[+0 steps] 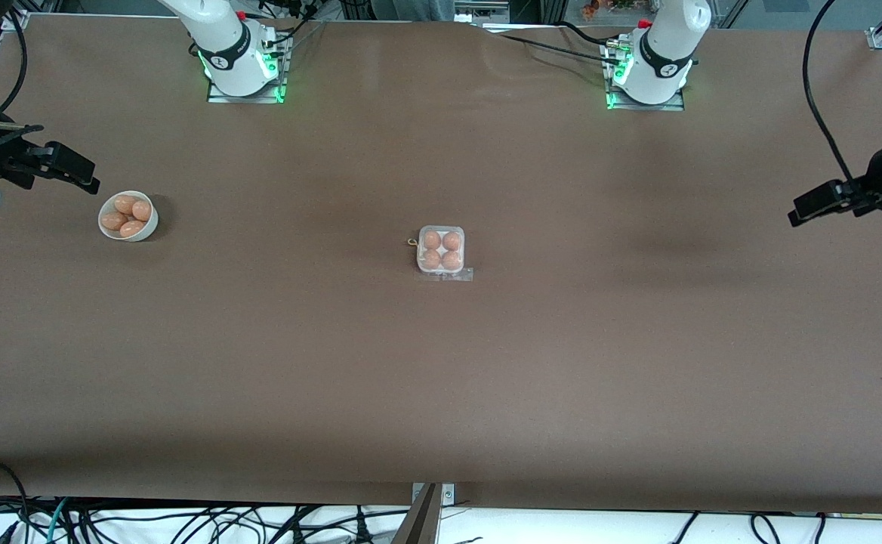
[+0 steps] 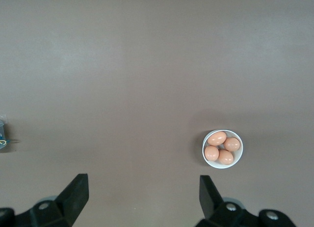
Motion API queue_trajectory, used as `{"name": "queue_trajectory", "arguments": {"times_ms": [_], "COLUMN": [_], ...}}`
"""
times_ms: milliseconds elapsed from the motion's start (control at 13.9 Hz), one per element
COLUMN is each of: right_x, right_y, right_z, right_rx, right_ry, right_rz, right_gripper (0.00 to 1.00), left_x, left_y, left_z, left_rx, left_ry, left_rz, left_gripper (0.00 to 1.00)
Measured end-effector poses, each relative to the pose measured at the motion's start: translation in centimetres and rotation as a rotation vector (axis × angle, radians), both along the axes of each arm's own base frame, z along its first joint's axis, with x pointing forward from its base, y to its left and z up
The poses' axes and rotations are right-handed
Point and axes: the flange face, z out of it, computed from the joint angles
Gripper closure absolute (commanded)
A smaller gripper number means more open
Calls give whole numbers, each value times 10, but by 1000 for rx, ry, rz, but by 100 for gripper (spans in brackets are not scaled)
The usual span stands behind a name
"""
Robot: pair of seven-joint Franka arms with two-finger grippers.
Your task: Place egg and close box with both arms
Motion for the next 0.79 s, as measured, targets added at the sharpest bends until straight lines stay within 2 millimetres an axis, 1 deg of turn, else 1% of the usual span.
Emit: {"name": "queue_trajectory", "arguments": {"times_ms": [143,287,430,645,789], "right_x": [0,0,0,0,0], "right_y": [0,0,0,0,0], "right_z": [0,0,0,0,0], "right_rx": [0,0,0,0,0], "right_ry": [0,0,0,0,0], "right_rz": [0,0,-1,-1,-1], "right_gripper": [0,0,0,0,0], "left_x": [-10,-12,-13,-17,-17], "left_y": [5,-2,-12,-14,-14], "left_z": [-7,-17,-20,-29,-30], "left_rx": [-4,-6,-7,-8,-8], "left_ry": [12,20,26,45,44], "left_rz": [-11,-24,-43,-48,-49], "left_gripper": [0,0,0,0,0]}}
